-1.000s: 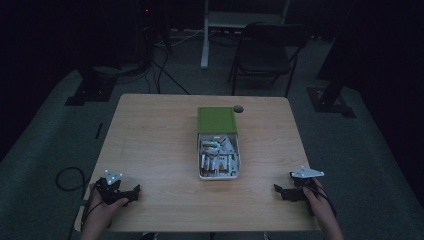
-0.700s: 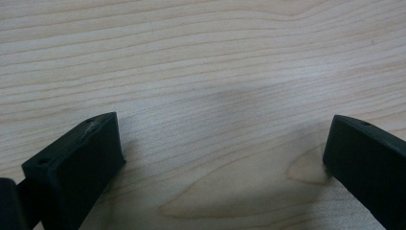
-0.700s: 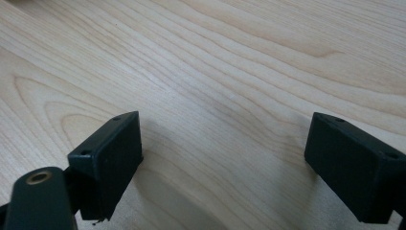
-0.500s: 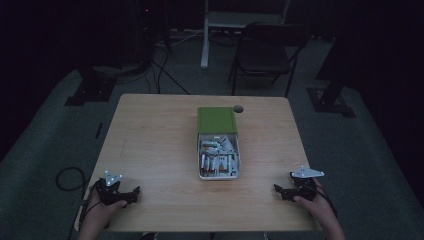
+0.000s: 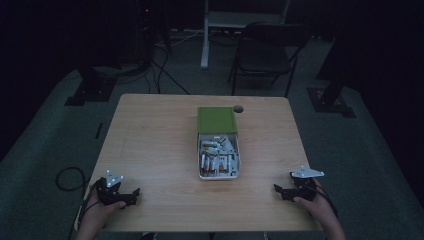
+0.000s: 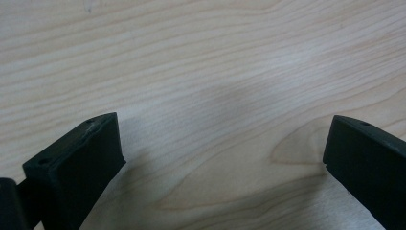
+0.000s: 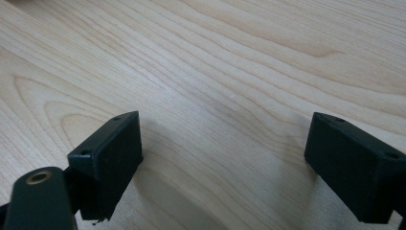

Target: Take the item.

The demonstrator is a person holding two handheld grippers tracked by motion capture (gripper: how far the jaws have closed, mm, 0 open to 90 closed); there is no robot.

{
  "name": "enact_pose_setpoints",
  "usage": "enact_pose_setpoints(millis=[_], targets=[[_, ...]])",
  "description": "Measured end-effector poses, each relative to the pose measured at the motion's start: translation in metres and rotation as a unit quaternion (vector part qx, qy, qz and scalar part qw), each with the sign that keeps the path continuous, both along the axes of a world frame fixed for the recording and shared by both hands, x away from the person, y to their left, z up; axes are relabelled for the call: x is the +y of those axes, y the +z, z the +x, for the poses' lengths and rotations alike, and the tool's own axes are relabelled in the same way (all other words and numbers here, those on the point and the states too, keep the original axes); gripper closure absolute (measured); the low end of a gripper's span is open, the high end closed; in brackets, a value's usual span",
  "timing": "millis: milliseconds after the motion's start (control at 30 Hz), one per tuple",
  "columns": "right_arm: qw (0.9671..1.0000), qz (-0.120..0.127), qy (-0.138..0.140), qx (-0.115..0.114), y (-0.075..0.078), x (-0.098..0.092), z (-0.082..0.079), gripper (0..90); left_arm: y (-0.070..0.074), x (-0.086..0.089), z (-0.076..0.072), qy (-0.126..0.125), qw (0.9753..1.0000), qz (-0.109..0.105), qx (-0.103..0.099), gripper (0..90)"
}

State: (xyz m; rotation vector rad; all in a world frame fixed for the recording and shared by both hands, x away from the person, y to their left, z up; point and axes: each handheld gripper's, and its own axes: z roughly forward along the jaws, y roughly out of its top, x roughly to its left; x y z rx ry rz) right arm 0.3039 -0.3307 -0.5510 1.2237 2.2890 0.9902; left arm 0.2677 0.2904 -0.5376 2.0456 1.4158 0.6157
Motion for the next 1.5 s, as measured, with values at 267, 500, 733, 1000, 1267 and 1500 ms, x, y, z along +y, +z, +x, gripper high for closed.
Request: enact_pose_setpoints(millis=[267,500,733,1000,1267,1500], targets=[[1.0,0.0,0.0,0.0,0.0,0.0,0.0,12.1,0.01,-0.01,0.003,-0.026,0.9996,0.007,-0.003,0.2],[1.0,0.0,0.0,0.0,0.0,0.0,0.0,12.1,0.016,-0.023,0.006,-0.048,0.9988,0.002,-0.007,0.2],[1.0,0.0,0.0,0.0,0.0,0.0,0.0,12.1,0.025,-0.038,0.009,-0.072,0.9973,0.004,-0.016,0.2],[1.0,0.0,-0.003,0.0,0.0,0.001,0.0,11.9,0.036,-0.054,0.016,-0.094,0.9951,0.005,-0.029,0.2],[1.0,0.0,-0.003,0.001,0.0,0.001,0.0,11.9,0.047,-0.077,0.018,-0.127,0.9912,-0.009,-0.037,0.2],[1.0,0.0,-0.003,0.001,0.0,0.001,0.0,11.9,0.058,-0.096,0.022,-0.152,0.9871,-0.013,-0.048,0.2]])
